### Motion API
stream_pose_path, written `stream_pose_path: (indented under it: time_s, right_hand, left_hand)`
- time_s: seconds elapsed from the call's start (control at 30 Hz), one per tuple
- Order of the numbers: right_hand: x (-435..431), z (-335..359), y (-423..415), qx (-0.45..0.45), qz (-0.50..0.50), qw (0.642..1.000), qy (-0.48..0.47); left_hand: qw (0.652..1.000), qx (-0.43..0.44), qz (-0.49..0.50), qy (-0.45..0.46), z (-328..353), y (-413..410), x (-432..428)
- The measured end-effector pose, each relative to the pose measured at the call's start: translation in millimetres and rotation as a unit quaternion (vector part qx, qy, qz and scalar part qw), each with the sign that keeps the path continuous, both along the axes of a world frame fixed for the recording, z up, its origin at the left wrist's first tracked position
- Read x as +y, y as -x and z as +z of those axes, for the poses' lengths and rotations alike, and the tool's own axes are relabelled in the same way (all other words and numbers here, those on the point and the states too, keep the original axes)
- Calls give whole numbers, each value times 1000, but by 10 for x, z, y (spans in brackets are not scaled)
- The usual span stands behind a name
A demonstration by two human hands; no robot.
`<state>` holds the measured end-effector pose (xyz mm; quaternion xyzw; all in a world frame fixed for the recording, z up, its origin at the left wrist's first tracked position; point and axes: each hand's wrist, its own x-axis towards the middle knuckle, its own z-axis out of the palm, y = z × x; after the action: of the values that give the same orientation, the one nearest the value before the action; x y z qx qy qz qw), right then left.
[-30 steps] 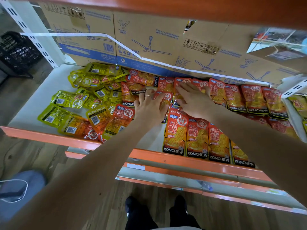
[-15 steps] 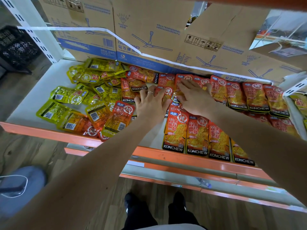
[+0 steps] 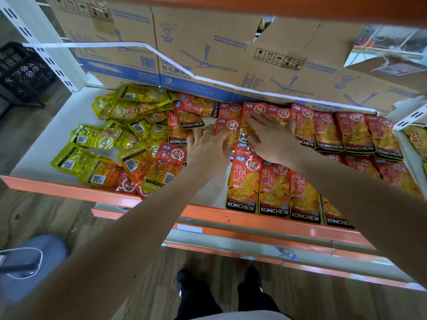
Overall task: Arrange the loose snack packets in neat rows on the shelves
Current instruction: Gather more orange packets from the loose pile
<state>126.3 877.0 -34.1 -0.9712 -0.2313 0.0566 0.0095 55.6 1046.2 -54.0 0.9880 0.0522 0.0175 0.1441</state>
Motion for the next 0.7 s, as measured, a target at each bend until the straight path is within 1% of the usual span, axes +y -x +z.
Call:
stream_pose_path:
  time_s: [0.23, 0.47, 0.7]
  right_hand:
    - [1, 34, 31, -8, 5, 1000, -15]
    - [2, 18, 38, 5, -1, 1000, 1]
    - [-20, 70, 111, -7, 10, 1000, -16]
  left_hand:
    - [1000, -3, -12, -26, -17, 66, 11]
    - [999, 5, -10, -32, -17, 46, -13]
    - [1000, 9, -1, -15, -5, 120, -34]
